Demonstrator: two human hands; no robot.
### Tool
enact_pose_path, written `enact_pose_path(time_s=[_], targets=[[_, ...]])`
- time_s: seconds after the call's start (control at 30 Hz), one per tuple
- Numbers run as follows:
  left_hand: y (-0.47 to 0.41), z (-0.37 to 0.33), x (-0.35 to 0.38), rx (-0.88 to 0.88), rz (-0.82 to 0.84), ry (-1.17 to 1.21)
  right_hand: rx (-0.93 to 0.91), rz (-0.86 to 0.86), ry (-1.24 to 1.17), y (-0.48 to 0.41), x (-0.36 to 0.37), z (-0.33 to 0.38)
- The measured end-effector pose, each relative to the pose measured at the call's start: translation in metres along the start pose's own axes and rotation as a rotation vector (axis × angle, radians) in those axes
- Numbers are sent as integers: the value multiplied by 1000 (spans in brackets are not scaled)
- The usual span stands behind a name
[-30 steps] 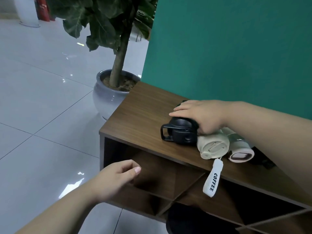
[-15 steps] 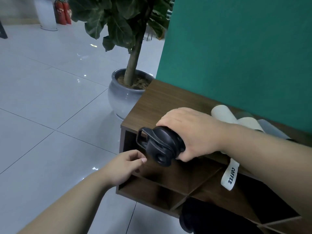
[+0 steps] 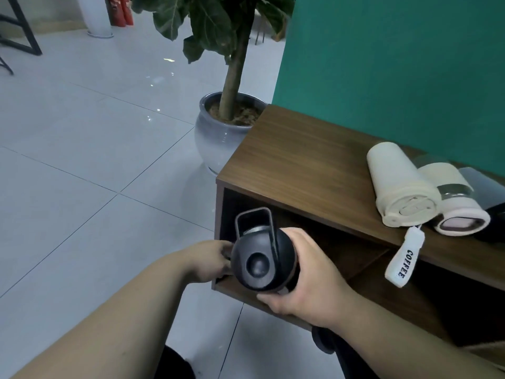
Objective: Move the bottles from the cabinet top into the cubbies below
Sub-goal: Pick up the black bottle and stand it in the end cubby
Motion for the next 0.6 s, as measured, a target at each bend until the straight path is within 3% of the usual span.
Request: enact_pose_path(time_s=[0.23, 0.6], targets=[[-47, 18, 24, -50, 7, -133, 392, -135, -250, -3, 30, -105], [-93, 43, 25, -73, -192, 17, 422, -214, -431, -65, 52, -159]])
Point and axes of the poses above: each hand's wrist, its own y-axis away from the middle knuckle, its own x-axis out of the palm, z = x × y, the point moved 7 cm from there along -y, towards the middle knuckle, and after that the axes turned 6 degrees about -y, right-handed, at the moved point
